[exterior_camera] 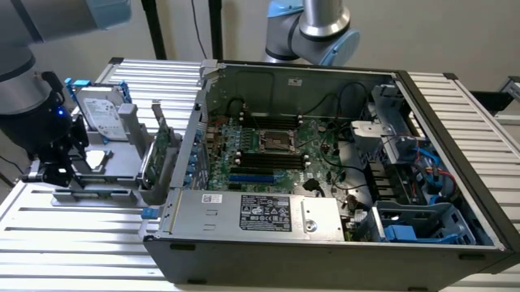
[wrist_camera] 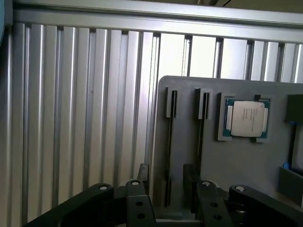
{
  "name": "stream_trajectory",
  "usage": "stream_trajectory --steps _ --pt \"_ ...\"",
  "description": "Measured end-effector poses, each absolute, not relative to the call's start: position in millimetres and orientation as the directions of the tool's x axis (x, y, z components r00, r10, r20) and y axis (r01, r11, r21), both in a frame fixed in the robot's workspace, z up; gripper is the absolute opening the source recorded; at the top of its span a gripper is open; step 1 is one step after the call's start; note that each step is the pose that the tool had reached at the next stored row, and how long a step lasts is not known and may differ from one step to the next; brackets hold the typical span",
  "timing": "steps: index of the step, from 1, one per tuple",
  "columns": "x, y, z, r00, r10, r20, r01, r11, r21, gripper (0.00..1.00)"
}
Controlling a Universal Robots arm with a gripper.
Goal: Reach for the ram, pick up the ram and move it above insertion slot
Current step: 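Pick up the ram and move it above insertion slot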
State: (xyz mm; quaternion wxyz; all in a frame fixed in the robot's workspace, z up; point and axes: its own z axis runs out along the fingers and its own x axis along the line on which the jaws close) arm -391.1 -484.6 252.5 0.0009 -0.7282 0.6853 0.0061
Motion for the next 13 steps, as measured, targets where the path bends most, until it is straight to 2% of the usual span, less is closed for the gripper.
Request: stream_trajectory --steps 13 --pt "-389.7 -484.7 228.9 0.060 -0.998 -0.010 -0.998 -0.061 0.007 0.42"
